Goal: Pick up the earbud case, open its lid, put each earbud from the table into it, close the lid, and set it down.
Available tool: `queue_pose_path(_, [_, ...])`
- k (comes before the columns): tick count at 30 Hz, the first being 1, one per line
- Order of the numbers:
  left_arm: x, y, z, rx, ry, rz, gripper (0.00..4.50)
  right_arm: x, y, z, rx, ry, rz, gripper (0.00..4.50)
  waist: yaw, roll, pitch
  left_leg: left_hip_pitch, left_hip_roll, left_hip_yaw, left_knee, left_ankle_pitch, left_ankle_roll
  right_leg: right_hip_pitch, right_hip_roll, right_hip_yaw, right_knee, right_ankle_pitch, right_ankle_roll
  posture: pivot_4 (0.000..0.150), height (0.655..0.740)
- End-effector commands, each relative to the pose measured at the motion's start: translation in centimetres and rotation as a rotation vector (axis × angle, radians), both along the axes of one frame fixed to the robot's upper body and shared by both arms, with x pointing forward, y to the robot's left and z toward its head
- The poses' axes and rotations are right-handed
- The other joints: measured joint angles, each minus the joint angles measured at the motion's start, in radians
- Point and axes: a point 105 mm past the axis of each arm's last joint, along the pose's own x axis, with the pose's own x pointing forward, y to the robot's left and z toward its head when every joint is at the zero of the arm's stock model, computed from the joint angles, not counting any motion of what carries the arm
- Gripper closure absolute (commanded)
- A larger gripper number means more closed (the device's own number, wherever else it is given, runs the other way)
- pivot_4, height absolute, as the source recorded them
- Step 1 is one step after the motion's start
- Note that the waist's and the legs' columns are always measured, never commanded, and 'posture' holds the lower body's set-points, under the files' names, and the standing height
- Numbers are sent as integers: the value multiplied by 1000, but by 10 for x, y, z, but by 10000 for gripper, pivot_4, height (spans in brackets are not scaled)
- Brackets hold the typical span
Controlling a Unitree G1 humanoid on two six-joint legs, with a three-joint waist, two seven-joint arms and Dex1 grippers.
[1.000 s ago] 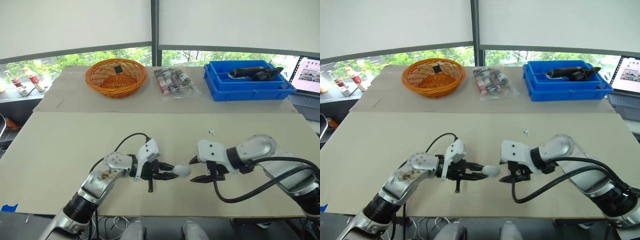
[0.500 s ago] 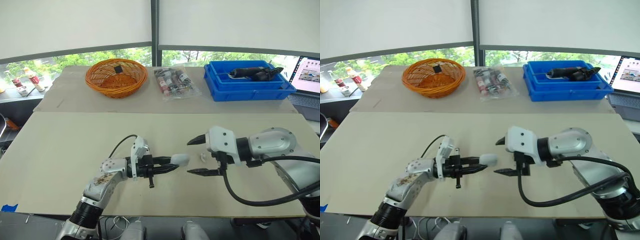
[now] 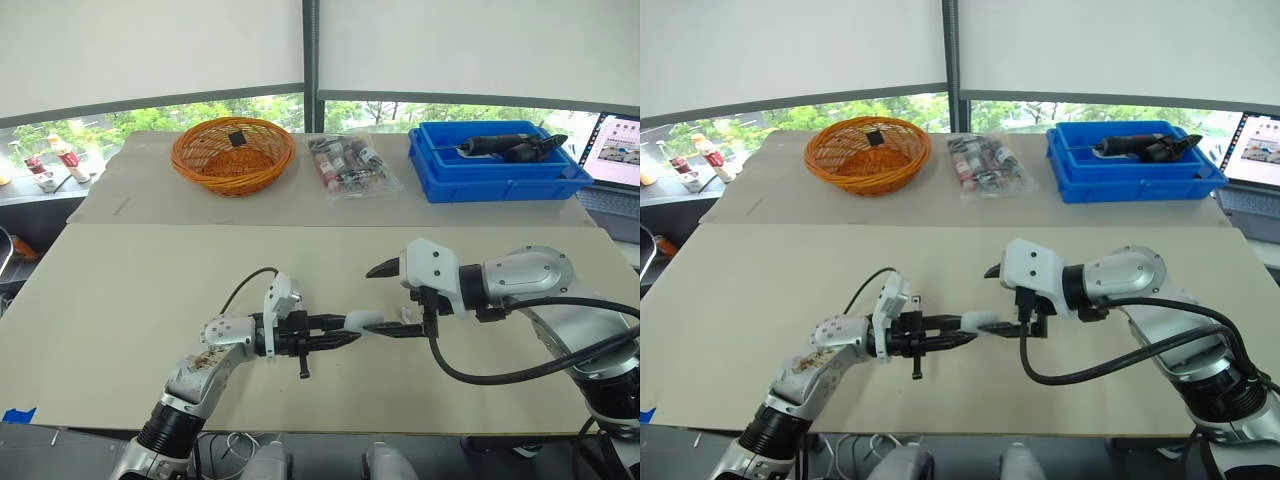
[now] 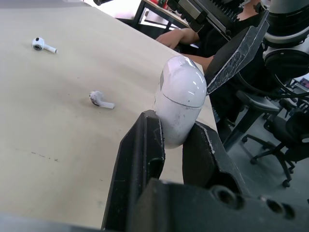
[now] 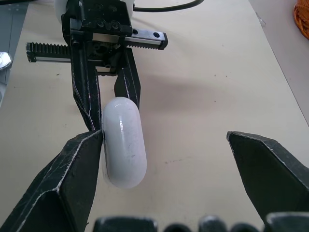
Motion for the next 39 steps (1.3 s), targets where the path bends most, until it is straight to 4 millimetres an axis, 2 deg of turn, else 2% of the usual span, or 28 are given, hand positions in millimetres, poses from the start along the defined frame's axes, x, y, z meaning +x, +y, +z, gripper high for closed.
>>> queue_pose_path(1, [-7,-5,14,-30,-40,-46,39952,4,0,8,-8,-73,-4,0,0,0,0,0,0,0,0,0,0,0,0,0,0,0,0,1500,7400])
queue_pose_path(9, [-8,-4,10,-4,-48,-58,39952,11,-1,20,40,-96,-43,0,0,0,0,0,0,0,0,0,0,0,0,0,0,0,0,1500,7400])
queue_pose_path(15, [-7,-3,8,2,-47,-52,39952,9,-4,23,72,-73,-53,0,0,0,0,0,0,0,0,0,0,0,0,0,0,0,0,1500,7400])
queue_pose_path(19, [-5,1,7,1,-46,-29,39952,6,-12,24,87,-62,-67,0,0,0,0,0,0,0,0,0,0,0,0,0,0,0,0,1500,7400])
queue_pose_path(23, [5,8,9,-4,-78,67,39952,5,-30,27,132,-95,-115,0,2,0,0,0,0,0,0,0,0,0,0,0,0,0,0,1500,7400])
queue_pose_path(25, [9,13,11,-31,-100,120,39952,7,-41,25,152,-133,-154,0,2,0,0,0,0,0,0,0,0,0,0,0,0,0,0,1500,7400])
queue_pose_path(28, [9,23,9,-33,-126,157,39952,0,-64,11,195,-146,-190,0,5,0,0,0,0,0,0,0,0,0,0,0,0,0,0,1500,7400])
queue_pose_path(31, [15,38,9,-53,-163,250,39952,-7,-100,-11,248,-93,-336,0,9,0,0,0,0,1,0,0,0,1,0,1,0,0,0,1500,7400])
queue_pose_path(35, [25,57,9,-66,-198,370,39952,-15,-151,-34,281,-159,-541,0,13,0,0,1,0,2,0,0,0,2,-1,1,0,0,0,1500,7400])
queue_pose_path(39, [30,66,9,-73,-237,423,39952,-30,-187,-53,272,-173,-676,0,12,0,0,2,0,2,-1,0,0,2,0,2,0,0,0,1500,7400])
